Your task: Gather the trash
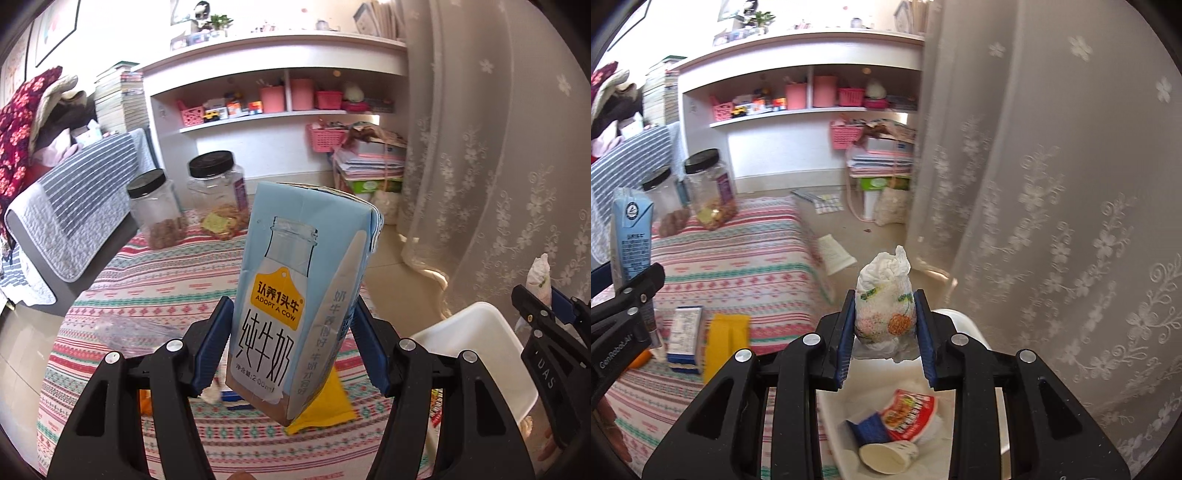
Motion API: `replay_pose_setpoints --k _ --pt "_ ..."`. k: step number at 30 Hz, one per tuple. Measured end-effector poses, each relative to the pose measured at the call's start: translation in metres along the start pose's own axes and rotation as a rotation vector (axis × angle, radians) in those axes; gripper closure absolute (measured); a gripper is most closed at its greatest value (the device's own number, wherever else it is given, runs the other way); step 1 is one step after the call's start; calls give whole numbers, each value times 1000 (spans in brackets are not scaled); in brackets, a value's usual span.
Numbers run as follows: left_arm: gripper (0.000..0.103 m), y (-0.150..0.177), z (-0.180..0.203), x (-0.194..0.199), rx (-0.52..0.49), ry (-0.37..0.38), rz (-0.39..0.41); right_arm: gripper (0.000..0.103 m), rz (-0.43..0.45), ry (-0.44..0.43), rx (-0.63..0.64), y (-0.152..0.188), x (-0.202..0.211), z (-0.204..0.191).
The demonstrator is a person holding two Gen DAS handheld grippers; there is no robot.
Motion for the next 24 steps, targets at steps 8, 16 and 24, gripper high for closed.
replay_pose_setpoints --k 8,16,24 --pt "40 11 46 -6 -47 45 -25 34 -66 93 -104 22 -6 56" --pt "40 29 96 -12 -118 102 -61 12 -86 222 -227 37 -1 116" --pt "40 43 132 -14 -164 154 -88 7 -109 304 -282 50 2 146"
Point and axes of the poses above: each gripper's, at about its wrist camera, not at the fingertips, and x roughly against the way its jaws point, z to its right, y to its underside, the point moved 9 cm from there along -x, roughly the way its jaws point, and after that the axes turned 7 degrees about x, right-handed, at the moved point
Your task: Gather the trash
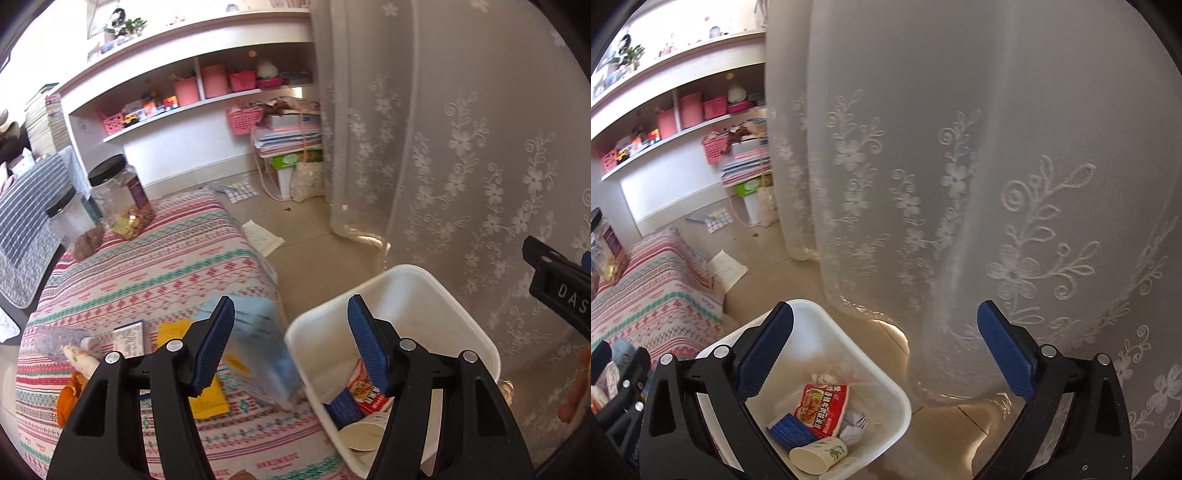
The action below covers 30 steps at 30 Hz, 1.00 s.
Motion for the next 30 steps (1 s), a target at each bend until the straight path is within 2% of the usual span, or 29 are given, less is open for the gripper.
replay_pose_setpoints --k 6,8,9,16,19,24,30 --pt "38 7 18 -7 -16 51 -39 7 -3 15 11 1 -1 4" --pt "23 8 21 -9 -17 57 -48 7 -3 17 13 1 -1 5" --pt "21 9 22 -9 -15 56 -47 7 -4 18 13 1 -1 5" --pt "20 10 17 -9 -26 29 -48 7 7 25 22 -1 3 2" --pt "13 9 13 -8 -25 14 -40 7 13 28 31 -1 5 0" --pt "10 7 16 -4 10 105 -68 7 32 40 20 -4 9 2" --pt "10 10 12 -7 -25 63 -69 7 26 32 11 -5 10 1"
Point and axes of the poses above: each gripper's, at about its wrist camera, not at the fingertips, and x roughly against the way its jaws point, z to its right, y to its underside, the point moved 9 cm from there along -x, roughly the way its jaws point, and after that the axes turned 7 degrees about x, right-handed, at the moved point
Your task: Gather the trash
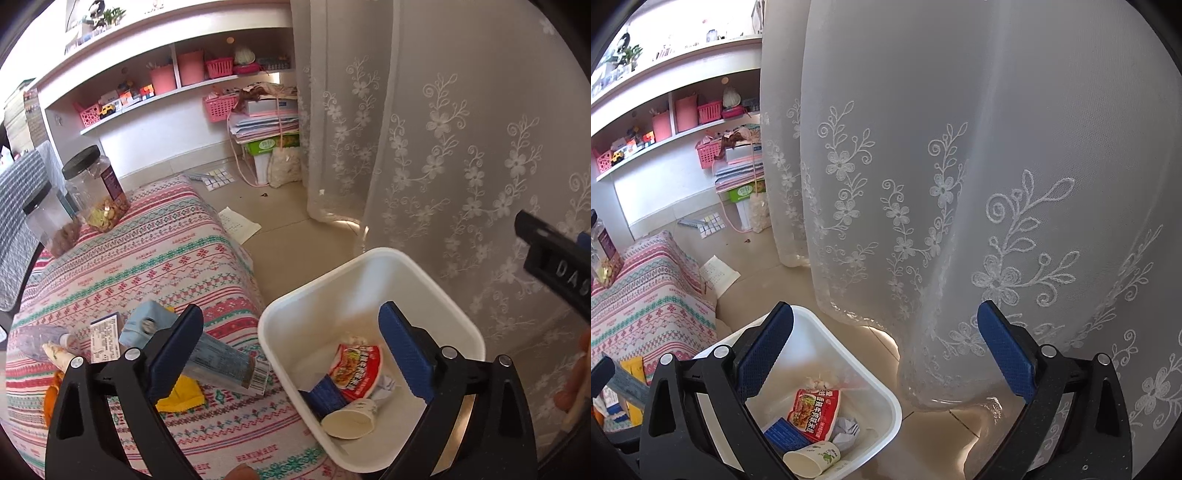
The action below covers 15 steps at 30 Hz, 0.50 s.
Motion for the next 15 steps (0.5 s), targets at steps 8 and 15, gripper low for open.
replay_pose_setpoints --k 8,15 --pt "10 0 -36 -2 81 29 -46 7 -18 -43 10 0 1 -19" --pt "10 -2 -71 5 161 27 -51 7 -24 -88 27 -3 4 -40"
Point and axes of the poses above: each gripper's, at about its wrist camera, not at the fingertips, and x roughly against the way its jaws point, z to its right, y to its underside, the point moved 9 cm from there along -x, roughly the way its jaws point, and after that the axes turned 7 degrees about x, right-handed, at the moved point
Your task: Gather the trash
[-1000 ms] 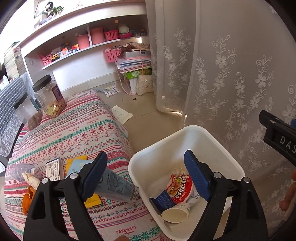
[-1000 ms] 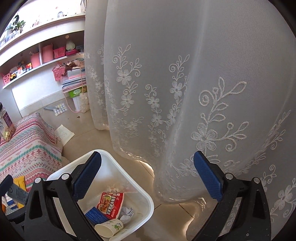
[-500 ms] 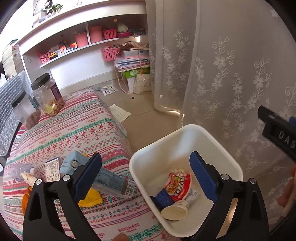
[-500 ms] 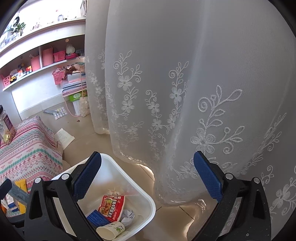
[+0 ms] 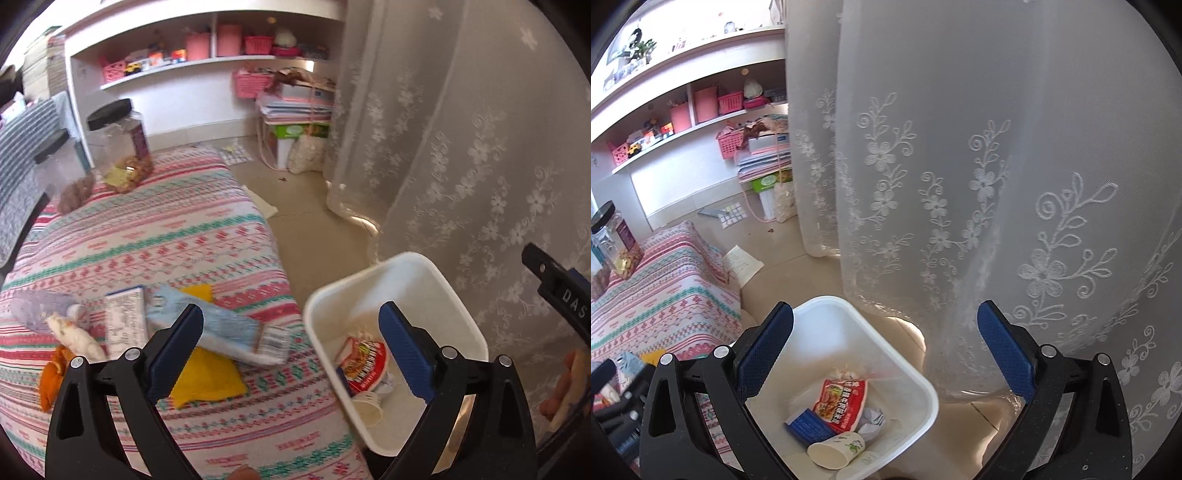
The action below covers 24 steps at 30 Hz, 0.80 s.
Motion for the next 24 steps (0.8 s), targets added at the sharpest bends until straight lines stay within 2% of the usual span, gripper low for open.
replay_pose_setpoints --k 6,12,18,24 --pt "10 -15 -47 11 85 -53 6 7 -6 -36 27 1 2 -21" --pt "10 -20 -93 6 267 -12 -65 7 -14 -64 77 4 3 -40" --pt "10 -1 -93 -16 335 -24 -147 7 -38 -68 96 8 -1 -40" --pt "10 -2 -93 -18 325 -47 -140 7 -44 -84 91 10 -1 -41"
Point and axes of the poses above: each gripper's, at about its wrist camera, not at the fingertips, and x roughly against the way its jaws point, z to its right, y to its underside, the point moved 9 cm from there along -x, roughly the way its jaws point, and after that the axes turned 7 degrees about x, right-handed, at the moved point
